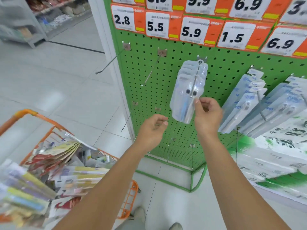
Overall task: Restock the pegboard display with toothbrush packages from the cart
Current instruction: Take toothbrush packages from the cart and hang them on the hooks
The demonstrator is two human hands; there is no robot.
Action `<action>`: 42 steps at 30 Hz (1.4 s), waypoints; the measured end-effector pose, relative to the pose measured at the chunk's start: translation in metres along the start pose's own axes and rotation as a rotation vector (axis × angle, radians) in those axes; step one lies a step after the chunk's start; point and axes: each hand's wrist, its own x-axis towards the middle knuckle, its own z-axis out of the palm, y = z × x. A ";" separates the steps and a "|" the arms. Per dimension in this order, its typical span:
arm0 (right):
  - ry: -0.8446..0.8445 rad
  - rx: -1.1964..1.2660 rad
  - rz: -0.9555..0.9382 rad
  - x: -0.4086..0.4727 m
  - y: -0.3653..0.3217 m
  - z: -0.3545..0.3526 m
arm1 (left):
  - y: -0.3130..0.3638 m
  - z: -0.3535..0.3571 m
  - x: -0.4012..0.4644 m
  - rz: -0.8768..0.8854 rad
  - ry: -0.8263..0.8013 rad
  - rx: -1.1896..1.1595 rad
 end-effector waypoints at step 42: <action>-1.419 -1.020 -1.051 -0.333 0.081 0.347 | -0.308 -0.290 -0.164 -0.434 0.506 -0.002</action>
